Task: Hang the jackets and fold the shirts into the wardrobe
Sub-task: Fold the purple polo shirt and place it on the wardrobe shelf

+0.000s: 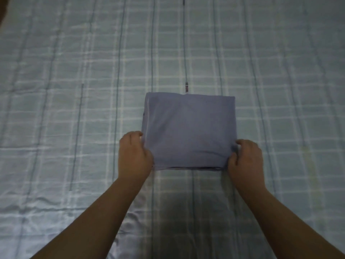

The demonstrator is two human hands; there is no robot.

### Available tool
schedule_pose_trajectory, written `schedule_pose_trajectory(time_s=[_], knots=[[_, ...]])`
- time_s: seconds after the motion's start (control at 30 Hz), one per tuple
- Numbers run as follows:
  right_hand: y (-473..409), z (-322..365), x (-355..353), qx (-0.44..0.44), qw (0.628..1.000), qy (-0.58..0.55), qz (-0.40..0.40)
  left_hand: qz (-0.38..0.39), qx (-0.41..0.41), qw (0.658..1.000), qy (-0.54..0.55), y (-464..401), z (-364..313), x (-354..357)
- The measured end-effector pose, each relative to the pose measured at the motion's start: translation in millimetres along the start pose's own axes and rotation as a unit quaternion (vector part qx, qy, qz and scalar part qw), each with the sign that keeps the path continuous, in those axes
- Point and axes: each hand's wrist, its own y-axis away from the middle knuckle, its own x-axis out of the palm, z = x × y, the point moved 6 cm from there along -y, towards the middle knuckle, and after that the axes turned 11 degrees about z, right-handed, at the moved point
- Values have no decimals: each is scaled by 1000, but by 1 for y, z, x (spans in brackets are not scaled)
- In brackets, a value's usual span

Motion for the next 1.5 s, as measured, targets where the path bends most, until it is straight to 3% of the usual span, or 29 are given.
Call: schedule_pose_trajectory(time_s=[0.07,0.13,0.23,0.37,0.5,0.67,0.87,1.0,1.13,1.23,1.4,1.5], knots=[[-7,24,11,-95,994,32,32,22,136,990,-40,-15,-33,15],[-13,39,28,-146,983,76,76,78,204,969,-117,-29,-53,42],[-23,39,52,-142,970,147,130,131,189,951,-208,-50,-52,72],[-18,24,72,-123,961,188,158,155,165,943,-244,-58,-27,92],[-16,26,73,-101,962,179,178,138,161,955,-209,-53,-30,86],[-51,49,51,-116,975,127,141,92,177,958,-206,-90,-52,57],[-101,46,72,-88,967,170,166,160,123,953,-226,-137,-24,78],[-105,38,81,-85,965,188,164,148,122,957,-218,-140,-20,85],[-98,35,72,-78,978,135,141,138,113,959,-220,-136,-22,84],[-76,14,51,-17,996,32,81,116,130,964,-203,-129,-36,73],[-26,-19,36,96,984,-143,37,121,312,935,-115,-127,-131,91],[-11,-34,31,203,952,-223,50,172,347,915,-112,-142,-190,123]])
